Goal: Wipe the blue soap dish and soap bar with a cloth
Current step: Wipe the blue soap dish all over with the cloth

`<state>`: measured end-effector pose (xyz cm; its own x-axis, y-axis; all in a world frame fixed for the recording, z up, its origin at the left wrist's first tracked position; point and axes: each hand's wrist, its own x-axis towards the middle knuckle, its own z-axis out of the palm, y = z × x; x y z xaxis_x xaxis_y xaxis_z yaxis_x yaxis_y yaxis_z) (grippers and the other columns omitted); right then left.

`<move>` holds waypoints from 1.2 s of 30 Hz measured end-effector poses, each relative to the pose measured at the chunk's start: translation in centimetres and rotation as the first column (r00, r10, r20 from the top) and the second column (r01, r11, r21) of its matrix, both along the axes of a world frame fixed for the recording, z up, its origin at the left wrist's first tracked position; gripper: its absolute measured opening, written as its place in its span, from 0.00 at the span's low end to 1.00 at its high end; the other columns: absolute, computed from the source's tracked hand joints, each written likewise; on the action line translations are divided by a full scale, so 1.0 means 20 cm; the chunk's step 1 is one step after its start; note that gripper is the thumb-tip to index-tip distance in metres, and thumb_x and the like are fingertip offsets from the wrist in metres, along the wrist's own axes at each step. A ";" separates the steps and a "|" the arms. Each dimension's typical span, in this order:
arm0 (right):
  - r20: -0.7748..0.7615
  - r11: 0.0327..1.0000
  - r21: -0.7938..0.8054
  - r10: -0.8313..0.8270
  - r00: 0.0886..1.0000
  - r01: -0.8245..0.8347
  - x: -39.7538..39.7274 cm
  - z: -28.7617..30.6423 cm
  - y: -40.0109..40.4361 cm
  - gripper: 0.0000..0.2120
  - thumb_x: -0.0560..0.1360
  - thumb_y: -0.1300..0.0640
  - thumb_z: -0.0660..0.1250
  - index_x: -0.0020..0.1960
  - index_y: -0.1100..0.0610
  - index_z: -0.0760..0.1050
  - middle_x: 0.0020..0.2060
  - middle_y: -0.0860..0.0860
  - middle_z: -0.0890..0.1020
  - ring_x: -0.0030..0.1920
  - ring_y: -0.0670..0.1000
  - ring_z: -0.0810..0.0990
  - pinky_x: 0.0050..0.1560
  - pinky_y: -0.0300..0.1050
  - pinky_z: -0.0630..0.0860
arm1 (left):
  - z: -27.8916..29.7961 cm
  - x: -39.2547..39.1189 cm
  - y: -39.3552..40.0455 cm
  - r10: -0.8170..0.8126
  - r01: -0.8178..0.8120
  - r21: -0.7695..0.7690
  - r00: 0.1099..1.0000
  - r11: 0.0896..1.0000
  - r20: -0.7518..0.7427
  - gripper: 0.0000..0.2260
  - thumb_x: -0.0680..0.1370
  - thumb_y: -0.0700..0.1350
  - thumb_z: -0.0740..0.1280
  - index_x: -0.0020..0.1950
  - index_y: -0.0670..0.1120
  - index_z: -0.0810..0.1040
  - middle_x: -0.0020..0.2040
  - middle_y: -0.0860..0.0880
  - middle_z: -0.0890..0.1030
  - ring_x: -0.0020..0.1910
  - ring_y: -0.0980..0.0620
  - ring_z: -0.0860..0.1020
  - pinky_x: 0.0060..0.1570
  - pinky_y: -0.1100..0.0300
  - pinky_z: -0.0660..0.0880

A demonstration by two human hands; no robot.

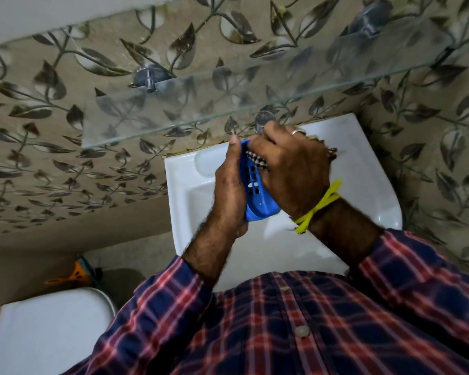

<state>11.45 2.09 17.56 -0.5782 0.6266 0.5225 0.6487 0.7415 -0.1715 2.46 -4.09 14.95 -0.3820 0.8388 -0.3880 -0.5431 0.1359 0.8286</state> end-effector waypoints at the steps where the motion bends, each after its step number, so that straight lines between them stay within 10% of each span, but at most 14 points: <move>1: 0.036 1.000 -0.009 0.003 0.999 -0.002 0.00 -0.01 0.01 0.06 0.77 0.57 0.65 0.49 0.54 0.80 0.47 0.53 0.81 0.40 0.58 0.81 0.36 0.52 0.77 | 0.00 -0.01 0.00 0.011 -0.011 -0.008 1.000 1.000 -0.006 0.26 0.79 0.64 0.60 0.63 0.47 0.81 0.60 0.38 0.83 0.60 0.37 0.81 0.66 0.34 0.73; 8: 0.036 0.958 -0.277 -0.064 0.997 0.072 0.06 -0.05 -0.04 0.04 0.69 0.57 0.73 0.44 0.52 0.80 0.39 0.50 0.78 0.36 0.58 0.80 0.31 0.46 0.73 | -0.04 -0.01 -0.01 -0.001 -0.001 -0.054 0.999 0.999 -0.037 0.24 0.80 0.65 0.58 0.64 0.50 0.81 0.54 0.43 0.86 0.52 0.42 0.84 0.53 0.44 0.81; 14: 0.114 0.971 -0.233 -0.021 0.993 0.047 0.02 -0.05 0.01 0.07 0.72 0.56 0.69 0.50 0.52 0.80 0.47 0.52 0.80 0.43 0.59 0.81 0.37 0.50 0.76 | -0.07 -0.01 0.01 0.029 -0.032 -0.046 0.998 0.998 -0.052 0.24 0.79 0.64 0.61 0.63 0.48 0.81 0.56 0.39 0.84 0.56 0.37 0.81 0.64 0.32 0.73; 24: 0.218 0.889 -0.454 0.172 0.961 -0.056 0.13 -0.10 -0.13 0.15 0.73 0.61 0.70 0.56 0.48 0.80 0.54 0.49 0.78 0.49 0.57 0.80 0.43 0.49 0.74 | -0.03 -0.09 0.04 0.059 -0.059 0.007 0.998 0.998 0.039 0.21 0.80 0.61 0.58 0.58 0.47 0.80 0.54 0.36 0.75 0.44 0.43 0.77 0.50 0.49 0.74; 29: 0.018 0.724 -0.671 0.231 0.973 -0.159 0.17 -0.05 -0.06 0.12 0.71 0.60 0.72 0.51 0.47 0.83 0.50 0.45 0.80 0.49 0.52 0.81 0.47 0.45 0.77 | -0.03 -0.10 0.05 0.007 -0.013 0.096 0.998 0.995 0.062 0.25 0.76 0.63 0.59 0.62 0.47 0.78 0.50 0.38 0.77 0.43 0.44 0.77 0.46 0.51 0.76; 36: 0.052 0.923 -0.329 0.229 0.972 -0.200 0.14 -0.06 -0.07 0.13 0.66 0.66 0.70 0.47 0.53 0.83 0.45 0.50 0.81 0.45 0.56 0.78 0.39 0.46 0.75 | 0.00 -0.13 0.06 -0.055 0.055 0.122 0.998 0.991 0.003 0.23 0.81 0.62 0.55 0.64 0.47 0.75 0.48 0.40 0.76 0.45 0.44 0.76 0.46 0.52 0.74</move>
<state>14.23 0.77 16.35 -0.7514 0.6079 0.2566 0.5036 0.7796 -0.3723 -0.16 -2.80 15.04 -0.3319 0.8996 -0.2839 -0.5426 0.0642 0.8375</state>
